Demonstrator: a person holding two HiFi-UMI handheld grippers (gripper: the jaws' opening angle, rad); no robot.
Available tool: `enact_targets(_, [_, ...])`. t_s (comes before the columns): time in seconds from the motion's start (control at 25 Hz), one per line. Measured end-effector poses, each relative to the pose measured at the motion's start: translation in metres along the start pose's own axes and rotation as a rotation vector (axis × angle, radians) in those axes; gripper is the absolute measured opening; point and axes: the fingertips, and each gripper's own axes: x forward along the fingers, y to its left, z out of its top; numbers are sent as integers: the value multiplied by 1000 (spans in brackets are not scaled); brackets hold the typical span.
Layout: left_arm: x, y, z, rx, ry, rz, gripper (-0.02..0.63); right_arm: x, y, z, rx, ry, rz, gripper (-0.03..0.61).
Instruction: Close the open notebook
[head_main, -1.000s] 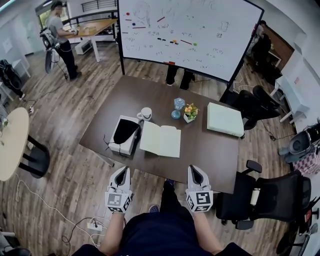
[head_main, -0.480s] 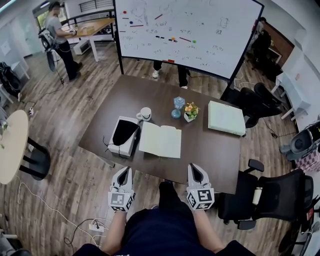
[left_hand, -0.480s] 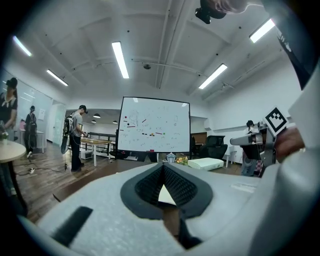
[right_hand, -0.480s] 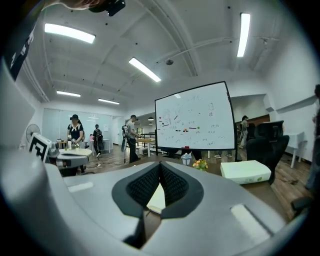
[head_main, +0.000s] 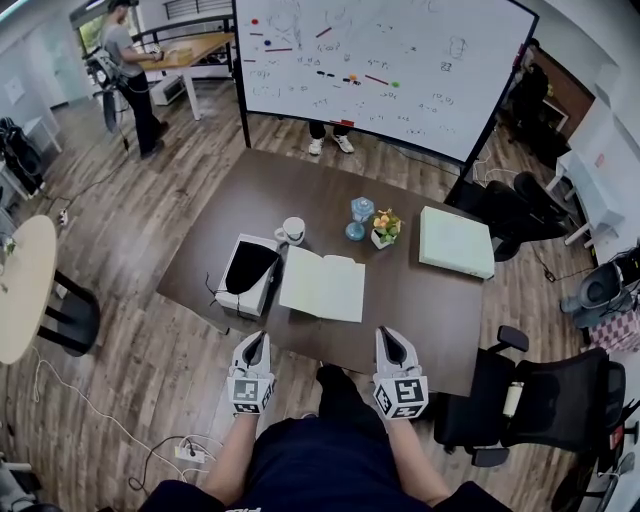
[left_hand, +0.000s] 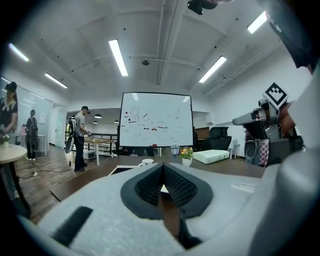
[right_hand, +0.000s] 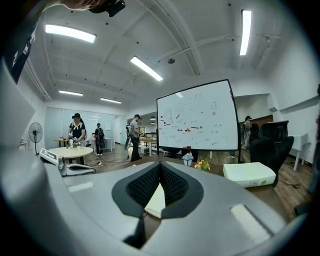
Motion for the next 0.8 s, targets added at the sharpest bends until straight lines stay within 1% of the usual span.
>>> enact_targets(0.12, [15,5,-15,8,15,-9,-14,4,-2,3,-25,-1,5,-2])
enact_targets(0.24, [30,14,-30,-6,48,-1,-14,7,-3,8,-35,-6,9,-2])
enact_targets(0.4, [51,18,-49,3,95,-13,-14,10,-9,8,-39,7,12,-2])
enact_targets(0.72, [76,31,-71,11,143,-8,-14,17,-23,6,-42,24,10,-2])
enact_targets(0.8, [82,34,-78,6,167,-7,-14,19,-27,7,-36,26,8,-2])
